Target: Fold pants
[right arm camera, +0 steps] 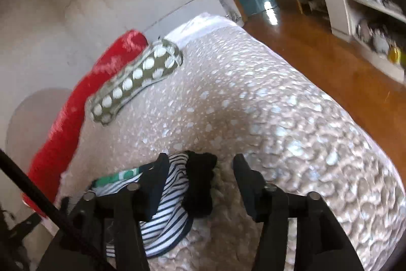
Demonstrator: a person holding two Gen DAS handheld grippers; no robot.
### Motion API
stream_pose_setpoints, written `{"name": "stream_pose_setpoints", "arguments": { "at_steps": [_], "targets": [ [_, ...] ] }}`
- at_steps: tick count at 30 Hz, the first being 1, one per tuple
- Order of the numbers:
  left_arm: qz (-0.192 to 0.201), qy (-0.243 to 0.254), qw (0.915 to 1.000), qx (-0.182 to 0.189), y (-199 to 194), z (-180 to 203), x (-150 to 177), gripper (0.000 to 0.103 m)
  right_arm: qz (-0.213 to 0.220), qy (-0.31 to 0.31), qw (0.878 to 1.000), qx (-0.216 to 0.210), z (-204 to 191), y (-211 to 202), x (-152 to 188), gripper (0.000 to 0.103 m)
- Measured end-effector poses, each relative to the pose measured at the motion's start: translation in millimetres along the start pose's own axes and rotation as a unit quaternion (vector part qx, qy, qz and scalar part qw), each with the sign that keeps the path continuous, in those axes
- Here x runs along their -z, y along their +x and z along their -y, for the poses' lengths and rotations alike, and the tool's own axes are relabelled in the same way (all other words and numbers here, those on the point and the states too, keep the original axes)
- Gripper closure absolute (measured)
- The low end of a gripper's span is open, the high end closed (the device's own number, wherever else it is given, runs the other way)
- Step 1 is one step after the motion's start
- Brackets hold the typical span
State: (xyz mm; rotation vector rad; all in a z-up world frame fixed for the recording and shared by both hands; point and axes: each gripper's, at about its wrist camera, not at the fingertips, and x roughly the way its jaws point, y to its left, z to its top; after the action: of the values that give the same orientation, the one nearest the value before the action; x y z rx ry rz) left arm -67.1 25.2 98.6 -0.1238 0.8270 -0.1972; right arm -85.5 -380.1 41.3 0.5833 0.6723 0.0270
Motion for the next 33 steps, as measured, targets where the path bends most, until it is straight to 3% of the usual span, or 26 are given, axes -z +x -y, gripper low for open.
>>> {"name": "stream_pose_setpoints", "arguments": {
  "at_steps": [4,8,14,18,21,22,23,24,25,29,33],
  "targets": [
    [-0.046,0.05,0.9955,0.066,41,61,-26,0.037,-0.02,0.027,0.999,-0.037,6,-3,17,0.046],
    [-0.1,0.09,0.9832,0.124,94,127,-52,0.037,-0.029,0.026,0.998,-0.056,-1,0,36,0.045],
    [-0.164,0.121,0.9639,0.172,164,194,-70,0.037,-0.052,0.027,0.997,-0.052,-7,20,49,0.044],
    [-0.21,0.154,0.9434,0.205,196,229,-63,0.037,-0.049,0.019,0.998,-0.045,-10,25,54,0.044],
    [-0.249,0.186,0.9216,0.233,212,253,-50,0.037,-0.043,0.022,0.998,-0.045,-8,27,55,0.045],
    [-0.259,0.197,0.915,0.238,215,260,-46,0.037,-0.041,0.021,0.998,-0.044,-8,28,55,0.046],
    [-0.269,0.206,0.9095,0.241,217,264,-42,0.047,-0.038,0.017,0.998,-0.04,-8,28,56,0.056],
    [-0.274,0.209,0.9081,0.238,218,267,-39,0.058,-0.039,0.013,0.998,-0.037,-8,30,56,0.075],
    [-0.272,0.214,0.9108,0.225,217,267,-37,0.068,-0.044,0.012,0.998,-0.04,-7,32,55,0.079],
    [-0.251,0.178,0.9182,0.249,202,244,-49,0.075,-0.046,0.015,0.997,-0.066,-13,34,49,0.083],
    [-0.21,0.129,0.9332,0.261,175,200,-64,0.075,-0.038,-0.024,0.995,-0.088,-42,29,43,0.083]
  ]
}}
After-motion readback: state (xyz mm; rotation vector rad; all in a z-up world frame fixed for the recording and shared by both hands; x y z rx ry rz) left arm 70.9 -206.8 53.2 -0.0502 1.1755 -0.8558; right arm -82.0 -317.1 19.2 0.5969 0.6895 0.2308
